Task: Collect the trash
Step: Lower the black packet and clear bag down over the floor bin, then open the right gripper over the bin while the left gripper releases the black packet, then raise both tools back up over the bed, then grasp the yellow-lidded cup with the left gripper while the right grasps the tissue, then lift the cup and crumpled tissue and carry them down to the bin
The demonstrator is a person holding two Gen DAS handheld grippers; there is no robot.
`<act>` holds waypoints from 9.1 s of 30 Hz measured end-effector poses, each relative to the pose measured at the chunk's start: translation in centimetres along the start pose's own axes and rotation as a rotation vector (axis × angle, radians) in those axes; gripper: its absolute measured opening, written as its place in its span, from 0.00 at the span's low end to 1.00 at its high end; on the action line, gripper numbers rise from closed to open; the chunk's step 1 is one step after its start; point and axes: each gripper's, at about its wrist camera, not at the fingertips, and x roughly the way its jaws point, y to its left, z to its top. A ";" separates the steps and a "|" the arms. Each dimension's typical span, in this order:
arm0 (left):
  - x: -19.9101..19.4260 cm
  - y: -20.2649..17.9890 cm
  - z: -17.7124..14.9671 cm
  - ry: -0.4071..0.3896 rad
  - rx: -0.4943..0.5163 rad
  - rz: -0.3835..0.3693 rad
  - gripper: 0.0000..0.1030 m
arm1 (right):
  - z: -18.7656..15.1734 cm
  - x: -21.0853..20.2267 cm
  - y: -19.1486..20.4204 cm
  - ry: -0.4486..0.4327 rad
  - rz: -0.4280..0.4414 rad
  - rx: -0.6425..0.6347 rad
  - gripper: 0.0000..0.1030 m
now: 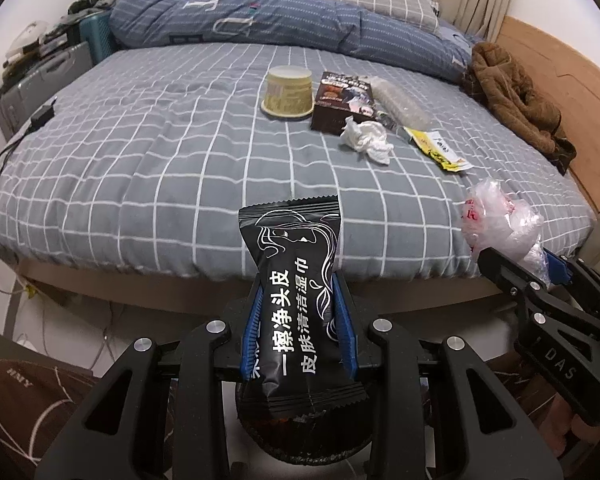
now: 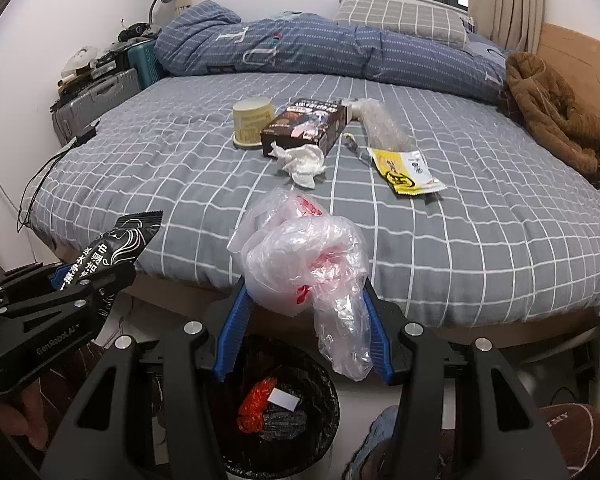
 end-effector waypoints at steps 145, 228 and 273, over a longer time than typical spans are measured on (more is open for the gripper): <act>7.1 -0.7 5.5 -0.035 0.061 0.062 0.94 | 2.5 5.1 -5.8 -0.032 -0.123 0.070 0.93; 21.3 0.8 24.8 -0.090 0.036 0.036 0.69 | 12.8 18.3 -1.9 0.092 0.133 0.048 0.07; 11.0 0.3 16.3 -0.089 0.077 0.036 0.69 | 11.5 11.0 -2.0 -0.024 0.089 0.049 0.07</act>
